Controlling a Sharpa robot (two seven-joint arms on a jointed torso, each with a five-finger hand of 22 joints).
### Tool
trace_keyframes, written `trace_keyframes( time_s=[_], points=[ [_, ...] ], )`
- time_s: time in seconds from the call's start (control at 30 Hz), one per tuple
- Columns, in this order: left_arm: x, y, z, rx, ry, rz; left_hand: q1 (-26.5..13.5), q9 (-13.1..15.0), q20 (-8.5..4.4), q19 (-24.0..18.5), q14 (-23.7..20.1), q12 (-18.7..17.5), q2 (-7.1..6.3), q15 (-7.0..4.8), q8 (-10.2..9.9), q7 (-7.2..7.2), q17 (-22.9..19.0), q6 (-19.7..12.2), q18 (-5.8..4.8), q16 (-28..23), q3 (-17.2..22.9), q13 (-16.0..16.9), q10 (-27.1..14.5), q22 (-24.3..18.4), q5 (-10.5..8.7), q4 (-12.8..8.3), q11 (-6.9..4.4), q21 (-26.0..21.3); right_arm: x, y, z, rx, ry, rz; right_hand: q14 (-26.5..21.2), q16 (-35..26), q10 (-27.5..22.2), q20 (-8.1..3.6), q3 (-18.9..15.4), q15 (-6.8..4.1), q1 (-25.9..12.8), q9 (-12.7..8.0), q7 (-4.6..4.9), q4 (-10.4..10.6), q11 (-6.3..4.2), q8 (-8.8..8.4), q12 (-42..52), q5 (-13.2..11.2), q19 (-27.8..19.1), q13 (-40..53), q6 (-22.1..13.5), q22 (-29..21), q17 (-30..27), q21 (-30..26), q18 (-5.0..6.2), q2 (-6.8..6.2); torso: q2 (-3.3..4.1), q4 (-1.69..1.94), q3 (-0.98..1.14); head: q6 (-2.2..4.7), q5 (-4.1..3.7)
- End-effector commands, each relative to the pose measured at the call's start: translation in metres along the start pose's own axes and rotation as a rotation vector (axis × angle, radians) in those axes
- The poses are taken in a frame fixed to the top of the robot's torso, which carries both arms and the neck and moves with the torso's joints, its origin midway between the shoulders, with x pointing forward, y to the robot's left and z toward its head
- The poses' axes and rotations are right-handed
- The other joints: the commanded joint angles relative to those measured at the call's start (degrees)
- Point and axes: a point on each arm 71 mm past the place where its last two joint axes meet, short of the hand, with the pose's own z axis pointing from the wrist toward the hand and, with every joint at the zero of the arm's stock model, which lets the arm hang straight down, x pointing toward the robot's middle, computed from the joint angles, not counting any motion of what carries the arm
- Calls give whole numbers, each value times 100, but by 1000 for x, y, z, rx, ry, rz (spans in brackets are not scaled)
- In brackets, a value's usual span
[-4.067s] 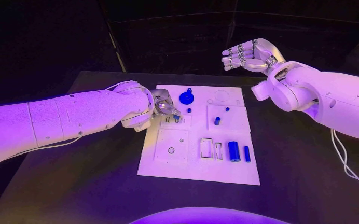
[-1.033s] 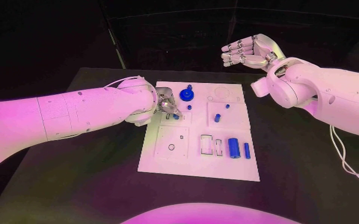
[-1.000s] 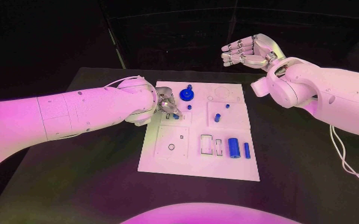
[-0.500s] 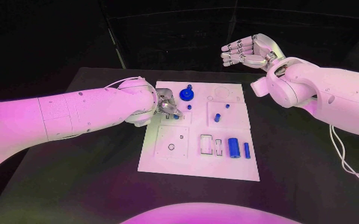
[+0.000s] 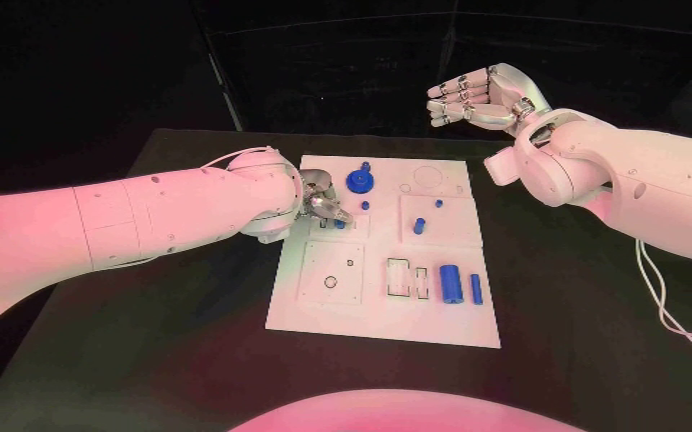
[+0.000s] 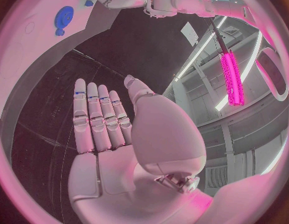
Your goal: Assemble the parts on the task board
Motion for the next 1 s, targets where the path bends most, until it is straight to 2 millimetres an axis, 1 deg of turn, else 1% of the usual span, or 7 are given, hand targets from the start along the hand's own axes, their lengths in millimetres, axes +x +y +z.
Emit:
trace_keyframes(
  time_s=[0.03, 0.07, 0.13, 0.27, 0.43, 0.7, 1.0],
  points=[
    [-1, 1, 1, -6, 0, 4, -107, -10, -27, -5, 605, 36, -36, -42, -38, -9, 1509, 61, -34, 18, -231, 14, 31, 6, -42, 66, 4, 23, 0, 2, 1, -10, 3, 4, 31, 13, -52, 38, -55, 5, -25, -6, 17, 8, 6, -27, 24, -6, 11, -2, -50, 3, -48, -37, 16, 29, -2, -1, 0, -1, -4],
    [-1, 1, 1, -7, -2, 3, -112, -12, -25, -5, 605, 38, -39, -45, -44, -10, 1509, 67, -35, 18, -333, 15, 30, 6, -48, 94, 3, 22, 0, 2, 1, -10, 2, 4, 27, 13, -58, 40, -64, 8, -29, -6, 19, 10, 8, -28, 25, -26, 8, -2, -56, 3, -65, -42, 15, 30, -2, -2, 1, 2, -3],
    [-2, 2, 1, -10, -9, -1, -162, -15, -28, -6, 605, 47, -62, -41, -56, -8, 1509, 83, -33, 18, -578, 22, 32, 2, -363, 179, 7, 16, 0, 2, 1, -10, 2, 4, 24, 12, -62, 42, -71, 10, -33, -7, 21, 13, 11, -28, 27, -42, 6, -2, -61, 2, -79, -45, 15, 31, -1, -1, -1, 6, -5],
    [-3, 3, 1, -11, -23, -10, -211, -19, -33, 1, 605, 64, -118, -50, -74, -19, 1509, 94, -35, 18, -948, 35, 36, 15, -444, 302, 2, 19, 0, 2, 1, -10, 3, 4, 22, 12, -65, 43, -74, 11, -34, -7, 23, 13, 12, -28, 27, -47, 4, -2, -64, 2, -85, -47, 15, 31, 3, 1, -4, 13, -11],
    [-4, 3, 0, -7, -42, -26, -186, -18, -45, 3, 605, 73, -99, -49, -89, -23, 1509, 104, -32, 18, -1339, 38, 36, 18, -713, 457, -9, 14, 0, 1, 1, -9, 4, 4, 22, 12, -65, 43, -74, 11, -34, -7, 23, 13, 12, -28, 27, -47, 4, -2, -64, 2, -85, -47, 15, 31, 0, 3, -7, 34, -24],
    [-8, 3, -6, 4, -53, -56, -69, -11, -43, -6, 605, 43, -43, -53, -103, -16, 1509, 75, -27, 18, -1653, -6, 2, -15, -724, 565, 0, -11, 0, 0, 2, -7, 5, 4, 19, 11, -69, 45, -78, 13, -35, -7, 24, 14, 13, -29, 27, -50, 2, -2, -67, 2, -92, -49, 14, 33, -2, -1, -3, 73, -35],
    [-45, 11, -15, -5, -47, -150, 386, -84, 36, -81, 605, -262, 1, 44, -293, 130, 1509, -282, 8, 18, -2088, -407, -290, -206, -712, 528, 122, -140, 0, -3, 4, 2, 7, 3, 18, 11, -71, 45, -79, 13, -33, -7, 24, 13, 14, -29, 27, -50, 1, -2, -69, 2, -97, -51, 14, 33, 0, 2, 7, 103, -26]
  ],
)
